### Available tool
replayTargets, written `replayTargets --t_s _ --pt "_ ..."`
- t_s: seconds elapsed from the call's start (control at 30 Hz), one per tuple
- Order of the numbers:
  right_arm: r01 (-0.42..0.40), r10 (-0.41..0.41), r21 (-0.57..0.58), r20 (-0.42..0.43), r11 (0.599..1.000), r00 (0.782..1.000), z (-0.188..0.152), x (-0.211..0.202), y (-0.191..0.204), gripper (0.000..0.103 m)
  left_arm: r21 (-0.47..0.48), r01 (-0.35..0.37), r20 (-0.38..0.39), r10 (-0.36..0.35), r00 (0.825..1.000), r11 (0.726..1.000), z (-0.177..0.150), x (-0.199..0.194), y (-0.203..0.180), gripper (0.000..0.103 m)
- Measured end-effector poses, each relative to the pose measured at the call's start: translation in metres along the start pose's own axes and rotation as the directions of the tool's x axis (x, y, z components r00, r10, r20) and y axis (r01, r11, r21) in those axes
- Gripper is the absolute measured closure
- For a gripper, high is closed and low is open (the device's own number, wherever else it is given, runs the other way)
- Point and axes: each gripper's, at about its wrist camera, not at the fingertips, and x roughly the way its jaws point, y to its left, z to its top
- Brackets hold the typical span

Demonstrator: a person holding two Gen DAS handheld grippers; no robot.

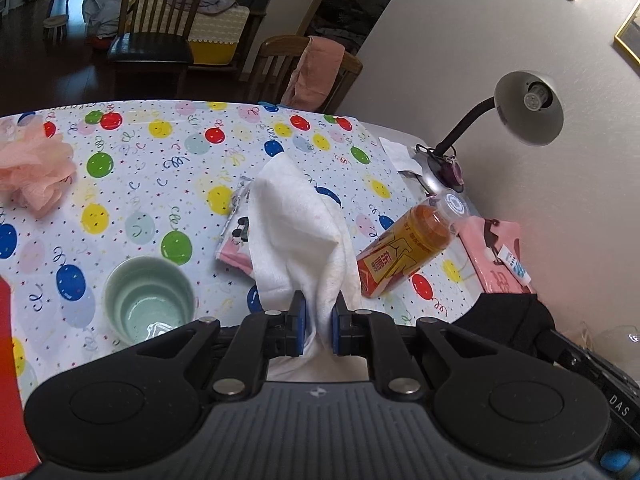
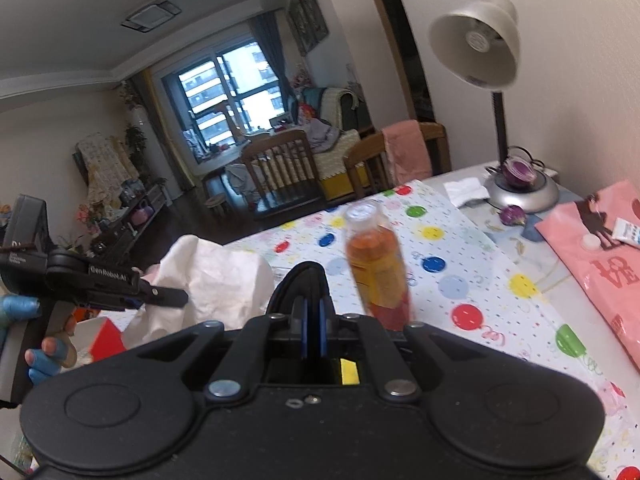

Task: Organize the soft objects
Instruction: 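Carry the white cloth with the left gripper while the right gripper carries the black cloth to the box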

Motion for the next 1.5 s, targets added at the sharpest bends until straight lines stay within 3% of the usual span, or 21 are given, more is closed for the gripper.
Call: replayTargets --t_s 0.7,1.5 --pt "-0.155 0.160 -0.121 0.033 0.981 0.987 0.018 0.013 0.142 0.098 -0.053 0.005 0.118 0.001 0.993 0.999 -0.018 -0.141 0.101 0.091" --pt "-0.293 0.289 -0.198 -0.049 0.935 0.956 -0.011 0.075 0.307 0.098 -0.154 -0.170 0.189 0.198 0.962 0.973 -0.044 -0.260 0.258 0.091"
